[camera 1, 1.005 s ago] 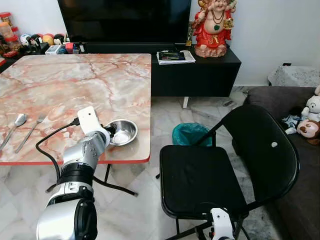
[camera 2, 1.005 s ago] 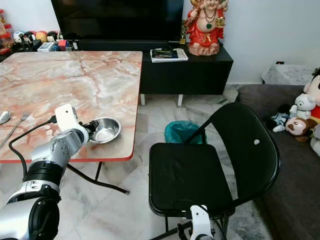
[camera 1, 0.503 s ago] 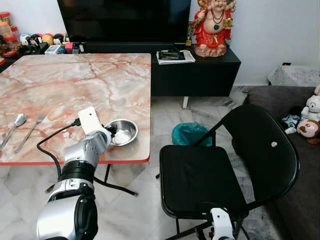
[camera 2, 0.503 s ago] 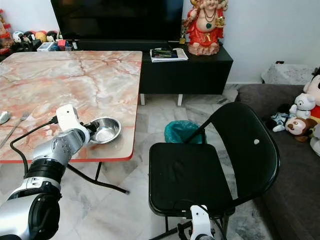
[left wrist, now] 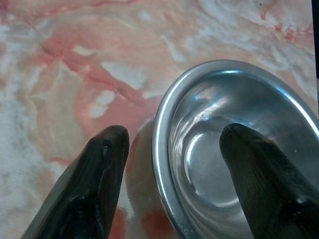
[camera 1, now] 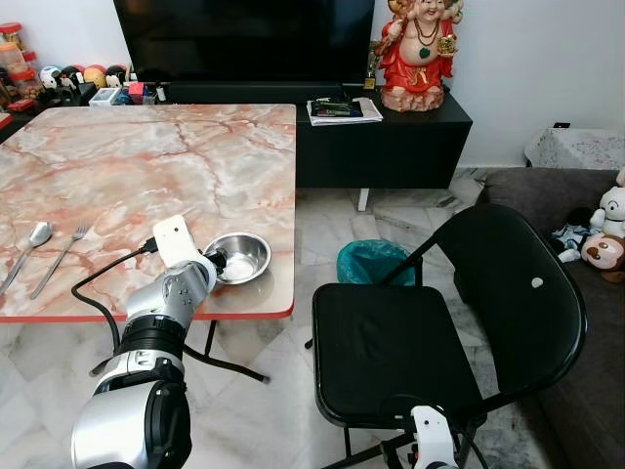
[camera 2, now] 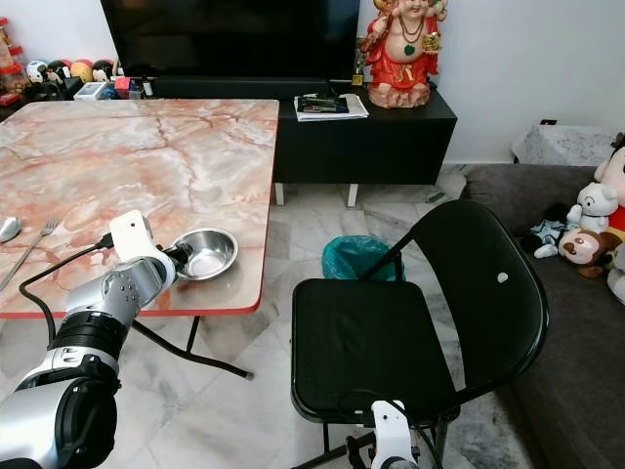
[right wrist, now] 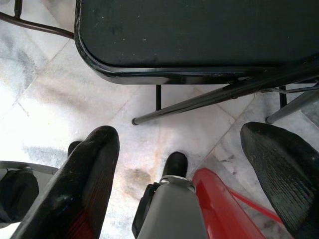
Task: Setting the table
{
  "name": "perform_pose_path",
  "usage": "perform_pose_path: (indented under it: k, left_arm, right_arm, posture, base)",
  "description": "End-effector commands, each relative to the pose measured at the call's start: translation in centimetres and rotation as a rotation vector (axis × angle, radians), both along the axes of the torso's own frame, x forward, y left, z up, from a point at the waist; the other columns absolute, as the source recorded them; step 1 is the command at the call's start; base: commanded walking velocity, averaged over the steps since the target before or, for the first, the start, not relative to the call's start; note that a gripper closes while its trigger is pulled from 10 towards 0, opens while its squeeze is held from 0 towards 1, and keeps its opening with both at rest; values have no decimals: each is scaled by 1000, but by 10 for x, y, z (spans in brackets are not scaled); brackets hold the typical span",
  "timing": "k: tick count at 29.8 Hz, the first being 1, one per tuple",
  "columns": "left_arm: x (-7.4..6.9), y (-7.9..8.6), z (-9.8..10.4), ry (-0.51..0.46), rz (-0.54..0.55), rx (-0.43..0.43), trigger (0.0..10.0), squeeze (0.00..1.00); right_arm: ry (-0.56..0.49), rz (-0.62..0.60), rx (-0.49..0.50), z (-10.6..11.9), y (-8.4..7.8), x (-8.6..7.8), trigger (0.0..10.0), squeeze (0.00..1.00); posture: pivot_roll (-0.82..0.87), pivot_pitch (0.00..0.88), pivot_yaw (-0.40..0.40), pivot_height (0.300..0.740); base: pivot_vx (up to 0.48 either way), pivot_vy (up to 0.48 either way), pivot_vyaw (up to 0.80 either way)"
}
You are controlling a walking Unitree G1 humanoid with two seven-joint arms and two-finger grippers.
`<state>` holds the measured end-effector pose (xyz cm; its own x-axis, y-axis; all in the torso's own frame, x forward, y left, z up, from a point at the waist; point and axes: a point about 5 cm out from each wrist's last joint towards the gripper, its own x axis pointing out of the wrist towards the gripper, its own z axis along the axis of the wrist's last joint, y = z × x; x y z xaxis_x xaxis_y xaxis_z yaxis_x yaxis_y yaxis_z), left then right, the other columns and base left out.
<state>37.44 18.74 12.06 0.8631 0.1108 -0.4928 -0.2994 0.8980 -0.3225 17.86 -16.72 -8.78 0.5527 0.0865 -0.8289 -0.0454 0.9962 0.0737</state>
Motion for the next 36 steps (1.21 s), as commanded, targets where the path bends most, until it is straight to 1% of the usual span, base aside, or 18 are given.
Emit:
perform_pose_path:
  k: [1,4,5,6,7,8,9,10,11,23,36]
  left_arm:
    - [0,-3,-2,14,4,-23,10000,0]
    - [0,-5,-4,18,5,-26,10000,0]
    - [0,-6,-5,20,5,-27,9490,0]
    - [0,-6,-6,21,5,-29,8118,0]
    - [-1,-6,-7,24,6,-34,3922,0]
    - [-1,-6,-7,26,8,-37,3922,0]
    - [-1,-6,-8,28,9,-40,2039,0]
    - [-1,-6,-8,29,10,-41,2039,0]
    - [-2,-6,-9,31,12,-45,39,0]
    - [-3,-5,-12,34,29,-47,0,0]
    - [-4,2,-12,18,75,-27,0,0]
  right_arm:
    - [-15,-13,4,2,0,5,10000,0]
    - [-15,-15,3,2,0,4,10000,0]
    - [-15,-15,3,2,0,4,10000,0]
    - [-14,-15,3,2,0,4,10000,0]
    - [-15,-15,3,2,0,4,10000,0]
    - [-15,-15,3,2,0,4,10000,0]
    - [-14,-15,3,2,0,4,10000,0]
    - [-14,-15,3,2,0,4,10000,0]
    - [-14,-15,3,2,0,4,10000,0]
    - [-13,-14,1,1,0,3,10000,0]
    - [-11,-10,0,1,1,2,10000,0]
  posture:
    - [34,0,7,740]
    - [28,0,11,740]
    - [29,0,10,740]
    - [27,0,11,740]
    - [27,0,11,740]
    - [27,0,11,740]
    - [26,0,12,740]
    - [26,0,12,740]
    - [25,0,13,740]
    - [23,0,14,740]
    - [24,0,13,740]
  base:
    - [0,0,0]
    - [0,0,0]
    - [0,0,0]
    - [0,0,0]
    - [0,0,0]
    - [0,0,0]
    - [0,0,0]
    - [0,0,0]
    - [0,0,0]
    - [0,0,0]
    - [0,0,0]
